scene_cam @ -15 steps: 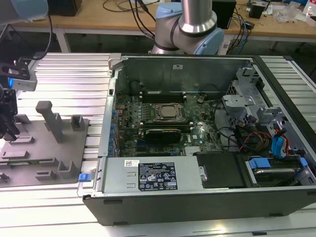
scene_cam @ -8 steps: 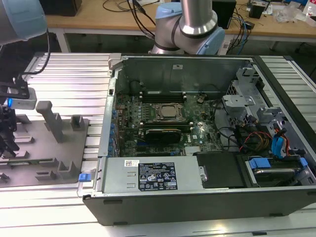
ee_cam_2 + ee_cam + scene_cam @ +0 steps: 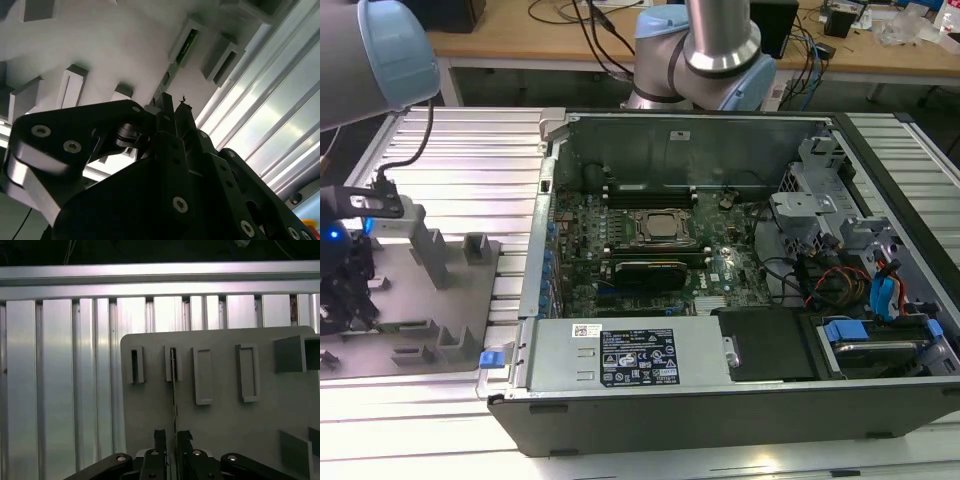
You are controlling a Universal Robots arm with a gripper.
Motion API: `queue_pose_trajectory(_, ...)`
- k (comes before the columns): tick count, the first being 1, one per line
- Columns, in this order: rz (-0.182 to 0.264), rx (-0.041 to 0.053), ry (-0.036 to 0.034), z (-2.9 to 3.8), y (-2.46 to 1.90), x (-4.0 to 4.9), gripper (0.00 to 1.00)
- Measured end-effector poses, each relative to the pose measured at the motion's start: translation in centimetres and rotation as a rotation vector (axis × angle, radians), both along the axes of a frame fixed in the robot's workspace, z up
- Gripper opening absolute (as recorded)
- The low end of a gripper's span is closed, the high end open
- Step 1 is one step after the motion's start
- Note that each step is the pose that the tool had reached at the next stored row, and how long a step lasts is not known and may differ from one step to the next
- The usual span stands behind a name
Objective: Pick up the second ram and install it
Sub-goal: 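Pick up the second ram and move it above second insertion slot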
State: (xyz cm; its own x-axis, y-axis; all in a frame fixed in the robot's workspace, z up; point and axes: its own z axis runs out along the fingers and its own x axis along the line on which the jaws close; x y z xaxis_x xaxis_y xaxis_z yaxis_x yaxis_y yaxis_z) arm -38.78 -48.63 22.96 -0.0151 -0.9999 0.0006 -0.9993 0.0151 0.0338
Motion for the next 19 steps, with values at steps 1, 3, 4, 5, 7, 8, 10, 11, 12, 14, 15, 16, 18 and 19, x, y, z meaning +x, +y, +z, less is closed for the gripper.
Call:
queue_pose_trajectory(1,0.008,0.0000,0.0001,-0.21,0.03,-0.02,0.24)
queue_pose_trajectory(3,0.017,0.0000,0.0000,-0.65,0.04,-0.06,0.24)
queue_pose_trajectory(4,0.018,0.0000,0.0000,-0.76,0.04,-0.06,0.24)
queue_pose_trajectory(5,0.017,0.0000,0.0000,-1.13,0.05,-0.11,0.24)
queue_pose_trajectory(7,0.017,0.0001,-0.0001,-1.27,0.07,-0.29,0.24)
queue_pose_trajectory(8,0.018,0.0002,-0.0001,-1.33,0.15,-0.50,0.24)
queue_pose_trajectory(10,0.019,0.0012,0.0000,-1.45,0.30,-0.59,0.24)
queue_pose_trajectory(11,0.020,0.0011,0.0000,-1.57,0.30,-0.60,0.24)
queue_pose_trajectory(12,0.020,0.0012,-0.0001,-1.69,0.33,-0.61,0.24)
queue_pose_trajectory(14,0.022,0.0013,-0.0001,-1.93,0.44,-0.65,0.24)
queue_pose_trajectory(15,0.025,0.0011,0.0001,-2.02,0.51,-0.66,0.24)
queue_pose_trajectory(16,0.030,0.0012,0.0000,-2.14,0.58,-0.66,0.24)
queue_pose_trajectory(18,0.041,0.0012,0.0000,-2.32,0.62,-0.66,0.24)
queue_pose_trajectory(19,0.047,0.0012,0.0000,-2.40,0.63,-0.66,0.24)
